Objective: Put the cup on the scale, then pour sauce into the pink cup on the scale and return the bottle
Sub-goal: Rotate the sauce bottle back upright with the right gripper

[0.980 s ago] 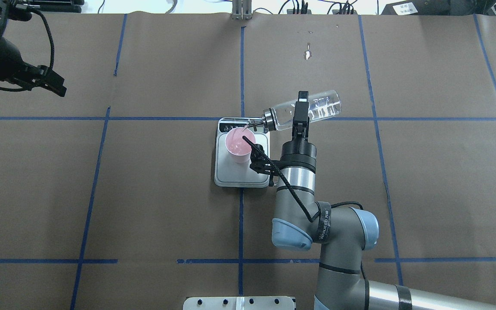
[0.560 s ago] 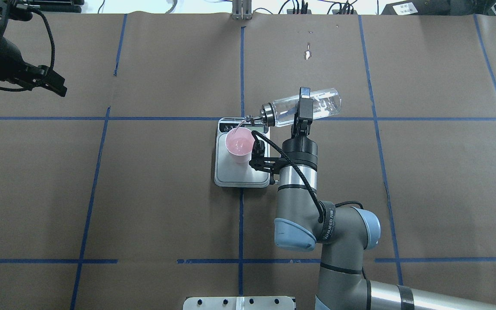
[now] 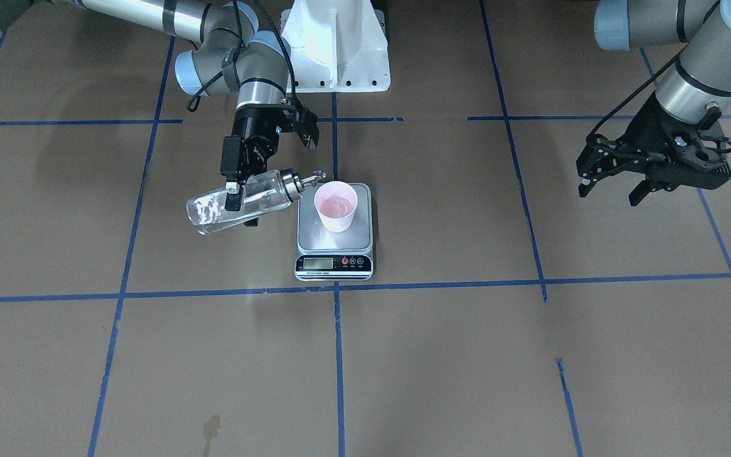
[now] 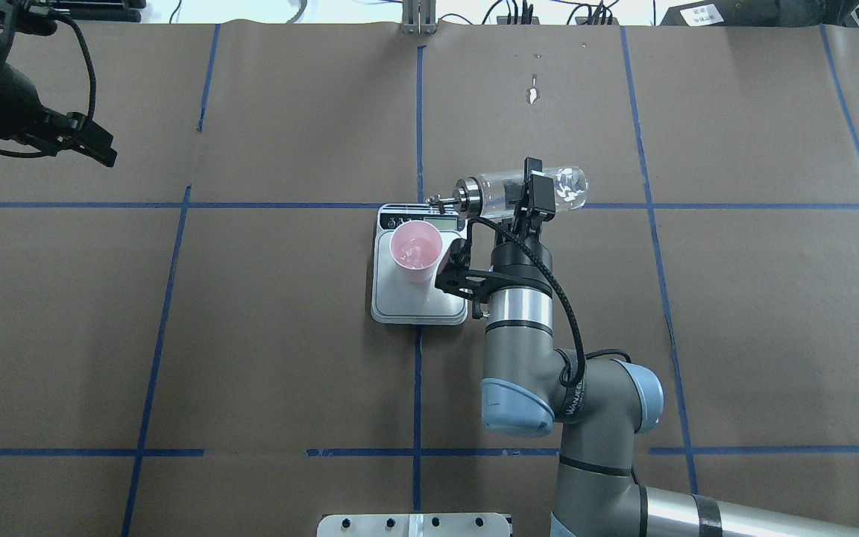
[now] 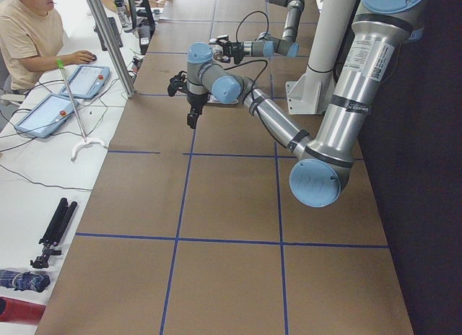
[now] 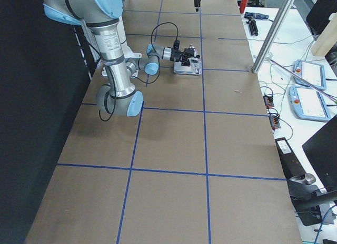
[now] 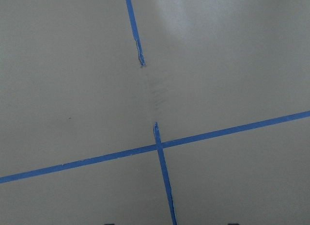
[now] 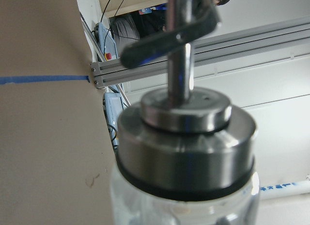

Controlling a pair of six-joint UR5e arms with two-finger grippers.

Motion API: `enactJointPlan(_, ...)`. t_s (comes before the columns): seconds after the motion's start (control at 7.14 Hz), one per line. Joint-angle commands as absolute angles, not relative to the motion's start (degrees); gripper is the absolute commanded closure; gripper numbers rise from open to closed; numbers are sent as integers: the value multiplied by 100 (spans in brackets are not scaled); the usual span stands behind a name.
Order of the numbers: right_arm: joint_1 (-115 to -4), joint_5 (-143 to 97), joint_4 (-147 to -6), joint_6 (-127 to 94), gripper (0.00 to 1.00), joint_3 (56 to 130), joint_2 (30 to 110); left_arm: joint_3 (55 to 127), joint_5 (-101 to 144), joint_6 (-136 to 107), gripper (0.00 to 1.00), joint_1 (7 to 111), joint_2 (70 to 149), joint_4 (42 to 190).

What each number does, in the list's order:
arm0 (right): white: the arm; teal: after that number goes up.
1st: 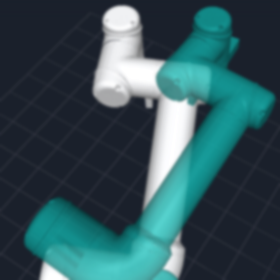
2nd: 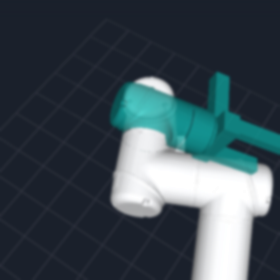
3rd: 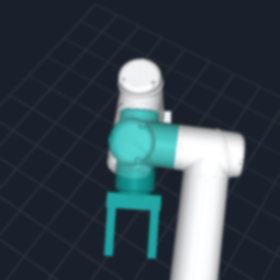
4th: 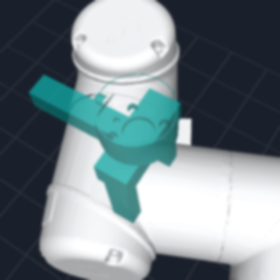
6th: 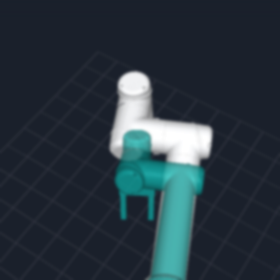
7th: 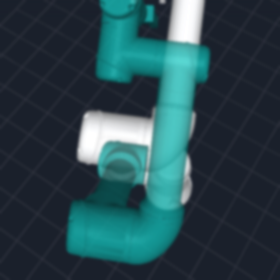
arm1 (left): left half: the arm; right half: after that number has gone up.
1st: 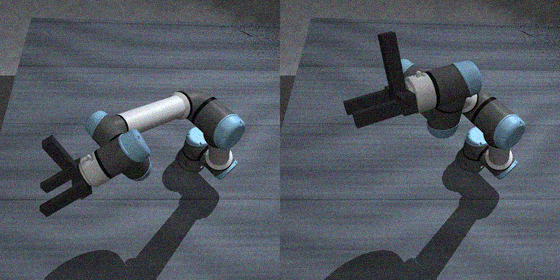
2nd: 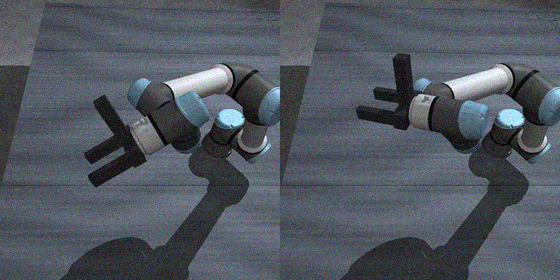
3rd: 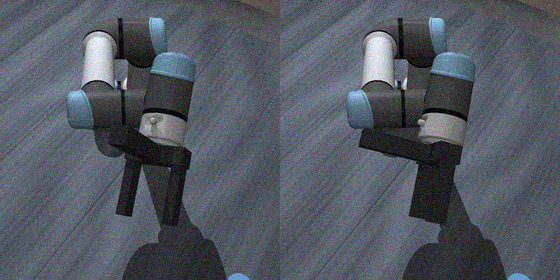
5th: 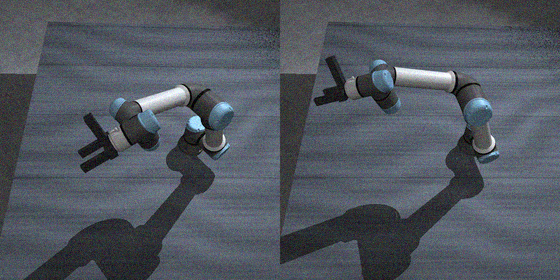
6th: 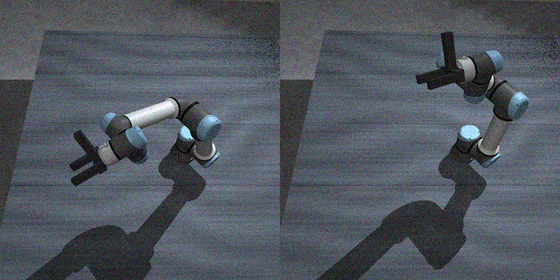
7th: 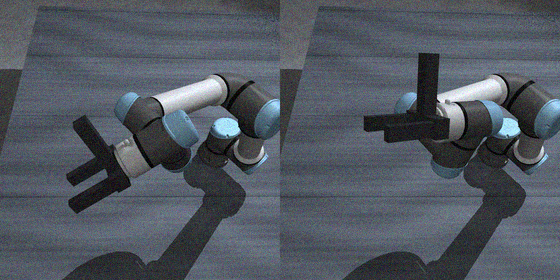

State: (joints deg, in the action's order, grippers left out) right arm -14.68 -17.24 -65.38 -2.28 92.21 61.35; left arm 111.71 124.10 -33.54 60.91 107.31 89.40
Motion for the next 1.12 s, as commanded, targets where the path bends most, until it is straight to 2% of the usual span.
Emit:
enactJointPlan(0.0,-1485,-2308,-6530,-1531,100,9534,6204,11171,12410,-3357,17,6091,10731,8930)
enactJointPlan(0.56,-1538,-3365,-6504,-3707,100,10501,6871,11188,12401,-3515,18,6082,10784,8912)
enactJointPlan(0.84,-1608,-3628,-6487,-4077,100,10713,7266,11188,12393,-3568,18,6082,10819,8912)
enactJointPlan(0.98,-1608,-3647,-6295,-4940,100,10714,7408,11188,12393,-3577,18,6073,10819,8912)
